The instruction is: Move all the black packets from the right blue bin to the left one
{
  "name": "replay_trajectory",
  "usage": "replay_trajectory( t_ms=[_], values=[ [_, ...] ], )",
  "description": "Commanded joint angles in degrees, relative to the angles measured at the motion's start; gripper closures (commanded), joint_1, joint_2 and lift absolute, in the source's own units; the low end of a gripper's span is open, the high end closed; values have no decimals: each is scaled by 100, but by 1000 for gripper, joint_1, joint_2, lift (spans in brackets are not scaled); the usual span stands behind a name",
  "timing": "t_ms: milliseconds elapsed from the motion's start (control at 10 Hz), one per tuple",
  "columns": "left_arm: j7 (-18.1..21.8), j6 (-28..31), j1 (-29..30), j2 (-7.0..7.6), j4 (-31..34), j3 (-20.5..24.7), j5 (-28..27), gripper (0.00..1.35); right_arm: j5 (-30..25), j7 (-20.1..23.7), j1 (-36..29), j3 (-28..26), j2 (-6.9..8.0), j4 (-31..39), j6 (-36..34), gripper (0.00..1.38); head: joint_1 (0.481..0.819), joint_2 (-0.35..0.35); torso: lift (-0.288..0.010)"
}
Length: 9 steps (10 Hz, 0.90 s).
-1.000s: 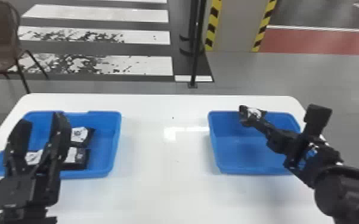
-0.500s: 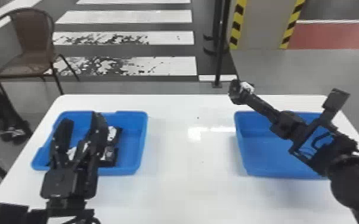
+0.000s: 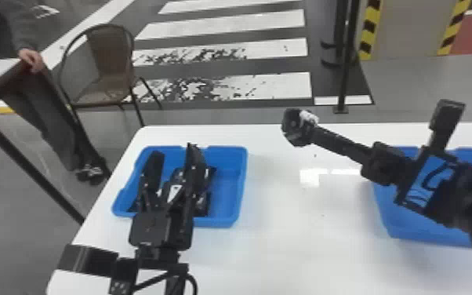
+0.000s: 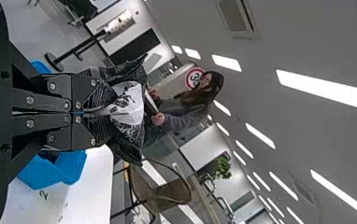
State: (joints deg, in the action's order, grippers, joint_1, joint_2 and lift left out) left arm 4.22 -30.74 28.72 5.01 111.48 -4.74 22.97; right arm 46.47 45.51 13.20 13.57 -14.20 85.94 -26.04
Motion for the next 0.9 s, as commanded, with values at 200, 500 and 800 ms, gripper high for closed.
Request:
replay_trajectory(
  t_ms=[200, 500, 800],
  values=[
    [0, 360, -32, 35, 123, -97, 11, 429, 255, 125, 354, 894, -57, -206, -138, 1170, 695, 276, -140],
    [18, 542, -144, 202, 207, -589, 228, 429, 369, 125, 565, 1271, -57, -347, -138, 1170, 695, 305, -140],
    [88, 781, -355, 492, 207, -1388, 593, 429, 381, 125, 635, 1271, -57, -375, -138, 1170, 695, 241, -140]
  ],
)
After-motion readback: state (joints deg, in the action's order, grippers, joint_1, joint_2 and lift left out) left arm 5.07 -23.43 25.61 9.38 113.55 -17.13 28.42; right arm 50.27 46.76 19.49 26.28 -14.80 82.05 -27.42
